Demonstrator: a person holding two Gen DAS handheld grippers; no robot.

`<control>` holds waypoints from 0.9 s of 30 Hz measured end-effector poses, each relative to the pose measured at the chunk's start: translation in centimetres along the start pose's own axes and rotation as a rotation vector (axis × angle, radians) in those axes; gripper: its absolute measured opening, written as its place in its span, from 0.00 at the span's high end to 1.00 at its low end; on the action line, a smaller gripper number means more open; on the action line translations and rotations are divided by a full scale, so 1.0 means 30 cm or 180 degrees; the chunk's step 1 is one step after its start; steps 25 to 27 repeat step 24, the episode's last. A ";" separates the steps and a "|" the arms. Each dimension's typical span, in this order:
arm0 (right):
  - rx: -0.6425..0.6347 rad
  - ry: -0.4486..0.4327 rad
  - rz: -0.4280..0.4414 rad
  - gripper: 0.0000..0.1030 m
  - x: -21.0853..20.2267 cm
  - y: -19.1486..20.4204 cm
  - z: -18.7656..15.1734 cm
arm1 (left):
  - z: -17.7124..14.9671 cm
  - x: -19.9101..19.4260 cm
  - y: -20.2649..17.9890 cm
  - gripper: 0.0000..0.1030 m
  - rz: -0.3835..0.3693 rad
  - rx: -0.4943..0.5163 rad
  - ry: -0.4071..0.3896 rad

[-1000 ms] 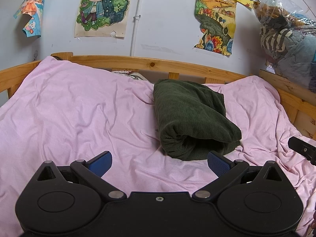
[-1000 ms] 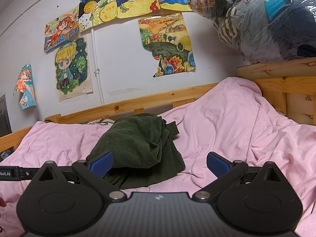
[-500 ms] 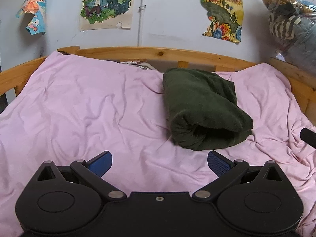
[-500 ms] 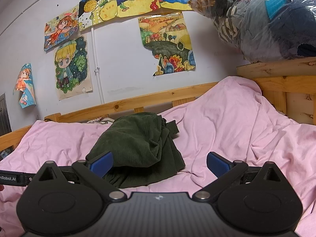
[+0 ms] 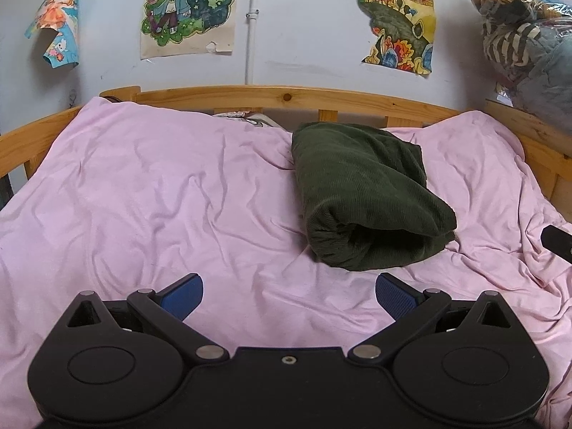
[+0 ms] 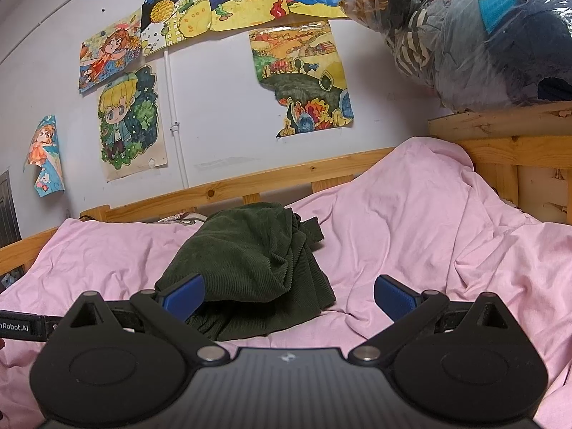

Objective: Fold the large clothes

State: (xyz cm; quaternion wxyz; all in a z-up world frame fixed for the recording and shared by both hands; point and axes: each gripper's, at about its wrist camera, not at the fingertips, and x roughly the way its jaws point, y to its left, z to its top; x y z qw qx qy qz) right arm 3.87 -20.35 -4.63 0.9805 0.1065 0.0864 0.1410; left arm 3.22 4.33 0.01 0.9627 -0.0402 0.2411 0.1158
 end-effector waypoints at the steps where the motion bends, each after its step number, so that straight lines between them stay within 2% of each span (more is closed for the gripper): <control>1: 0.0001 0.0000 0.0002 0.00 0.000 -0.001 0.001 | 0.001 0.001 0.000 0.00 -0.0004 -0.0001 0.0000; 27: -0.0008 0.0080 -0.0044 0.00 0.009 0.002 -0.006 | 0.001 0.011 0.003 0.00 -0.0091 0.0026 0.0038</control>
